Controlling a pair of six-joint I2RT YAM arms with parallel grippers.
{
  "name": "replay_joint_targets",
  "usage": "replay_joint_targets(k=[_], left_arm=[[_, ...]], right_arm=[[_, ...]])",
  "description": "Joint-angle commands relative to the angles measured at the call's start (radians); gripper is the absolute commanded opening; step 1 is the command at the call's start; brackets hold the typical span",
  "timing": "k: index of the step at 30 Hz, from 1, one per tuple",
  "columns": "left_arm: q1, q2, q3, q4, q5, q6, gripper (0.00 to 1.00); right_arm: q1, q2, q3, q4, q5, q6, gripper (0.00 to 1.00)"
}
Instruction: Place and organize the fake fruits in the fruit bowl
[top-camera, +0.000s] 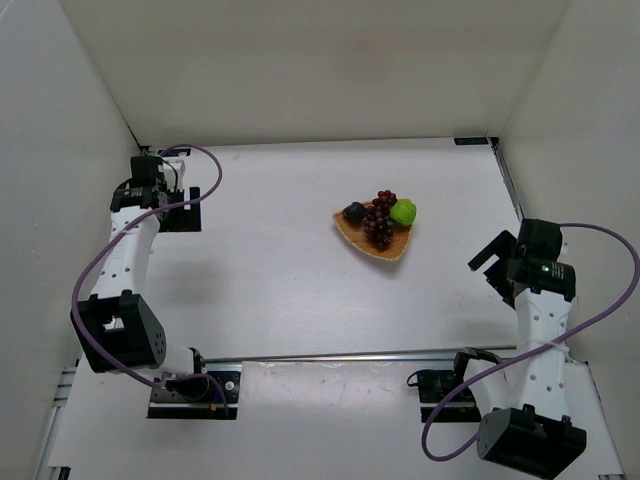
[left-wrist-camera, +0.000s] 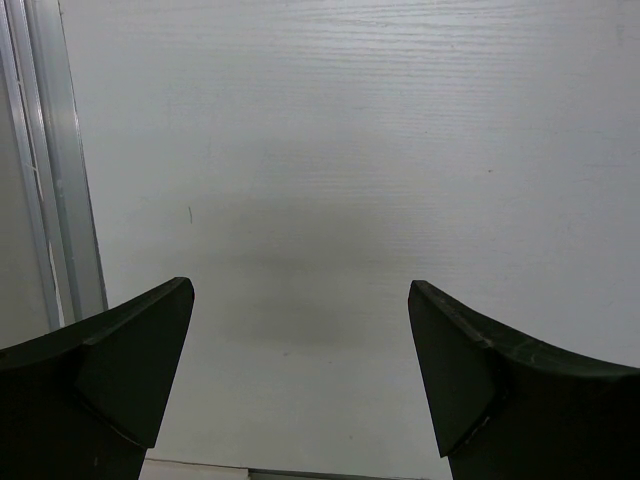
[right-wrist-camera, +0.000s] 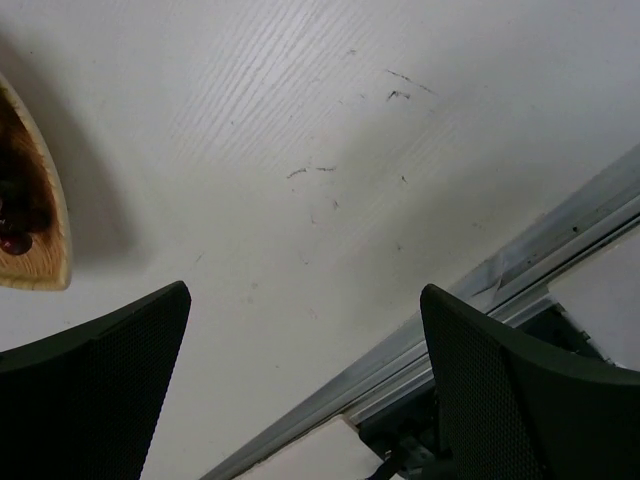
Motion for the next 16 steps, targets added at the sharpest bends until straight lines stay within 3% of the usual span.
replay_joint_targets(k=[1,16], left_arm=[[0.004,-0.023,0.035,-0.004,0.019,-0.011,1.00],[0.004,-0.051,0.015,-0.004,0.019,-0.011,1.00]], right_arm=[[-0.007,-0.041,0.008,0.012,0.027,0.010,1.00],[-0.007,-0.059,0.029,0.013,0.013,-0.009,1.00]])
